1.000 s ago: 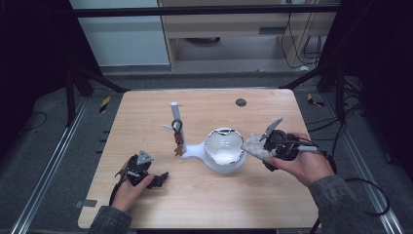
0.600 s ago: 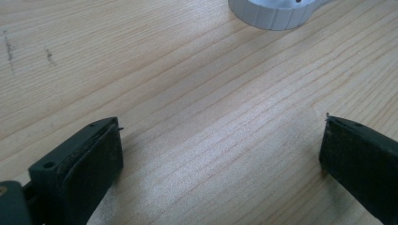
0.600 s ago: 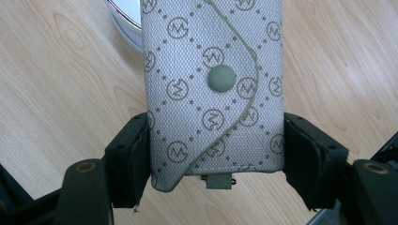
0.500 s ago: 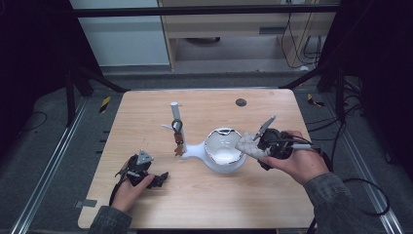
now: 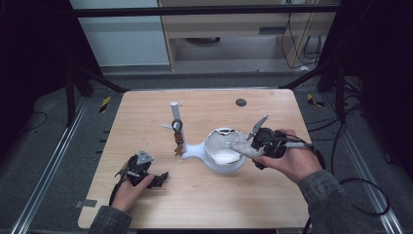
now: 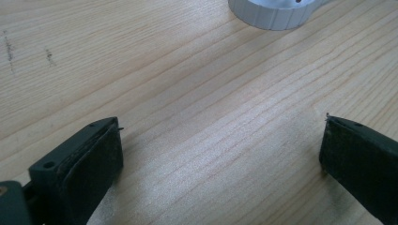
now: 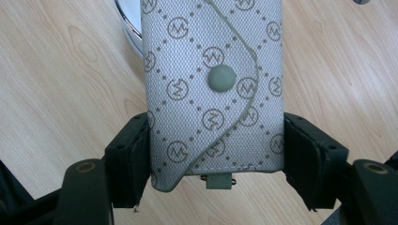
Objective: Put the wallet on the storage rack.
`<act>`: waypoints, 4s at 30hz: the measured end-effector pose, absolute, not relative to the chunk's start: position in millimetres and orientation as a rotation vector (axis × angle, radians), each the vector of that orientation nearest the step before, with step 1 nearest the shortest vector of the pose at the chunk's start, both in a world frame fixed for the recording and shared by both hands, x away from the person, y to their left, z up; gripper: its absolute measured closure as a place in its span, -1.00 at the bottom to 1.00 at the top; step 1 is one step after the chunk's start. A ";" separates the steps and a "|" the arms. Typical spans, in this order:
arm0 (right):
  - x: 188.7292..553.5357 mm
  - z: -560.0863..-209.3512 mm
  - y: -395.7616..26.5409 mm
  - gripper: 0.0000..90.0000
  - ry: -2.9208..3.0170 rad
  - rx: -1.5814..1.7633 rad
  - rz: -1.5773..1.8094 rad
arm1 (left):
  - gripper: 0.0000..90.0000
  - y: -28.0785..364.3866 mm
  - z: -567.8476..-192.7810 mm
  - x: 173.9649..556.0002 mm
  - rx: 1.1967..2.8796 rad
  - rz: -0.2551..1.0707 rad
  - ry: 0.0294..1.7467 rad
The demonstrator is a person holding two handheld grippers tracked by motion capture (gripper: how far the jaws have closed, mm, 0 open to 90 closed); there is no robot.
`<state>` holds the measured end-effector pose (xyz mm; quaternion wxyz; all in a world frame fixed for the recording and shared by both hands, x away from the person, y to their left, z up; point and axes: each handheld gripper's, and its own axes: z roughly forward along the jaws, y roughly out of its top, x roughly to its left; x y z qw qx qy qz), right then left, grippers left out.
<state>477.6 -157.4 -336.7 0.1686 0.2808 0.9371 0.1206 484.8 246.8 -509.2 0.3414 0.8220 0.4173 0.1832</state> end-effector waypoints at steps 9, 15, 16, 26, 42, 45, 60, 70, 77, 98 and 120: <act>478.7 -337.3 -150.8 -0.31 2.676 0.783 0.332 | -1.00 246.9 -509.1 484.9 2.140 0.478 1.083; 480.2 -340.3 -143.0 -0.31 2.689 0.760 0.321 | -1.00 246.9 -509.1 484.9 2.140 0.478 1.083; 480.2 -340.3 -143.0 -0.31 2.689 0.760 0.321 | -1.00 246.9 -509.1 484.9 2.140 0.478 1.083; 481.2 -344.0 -132.3 -0.31 2.710 0.731 0.305 | -1.00 246.9 -509.1 484.9 2.140 0.478 1.083; 490.8 -357.1 -117.5 -0.31 2.744 0.712 0.246 | -1.00 246.7 -509.1 485.0 2.143 0.476 1.077; 492.5 -358.3 -114.5 -0.31 2.753 0.698 0.231 | -1.00 246.7 -509.1 485.0 2.143 0.475 1.077; 500.8 -363.0 -104.9 -0.32 2.770 0.700 0.175 | -1.00 246.6 -509.1 485.0 2.144 0.475 1.075; 503.0 -364.1 -104.6 -0.32 2.777 0.701 0.171 | -1.00 246.6 -509.1 485.0 2.144 0.475 1.075; 505.3 -364.4 -103.2 -0.32 2.782 0.697 0.155 | -1.00 246.6 -509.1 485.0 2.144 0.474 1.075; 512.4 -367.9 -96.6 -0.32 2.794 0.697 0.124 | -1.00 246.6 -509.0 485.0 2.144 0.475 1.076; 524.1 -370.9 -85.1 -0.32 2.790 0.707 0.108 | -1.00 246.4 -509.1 484.9 2.146 0.472 1.070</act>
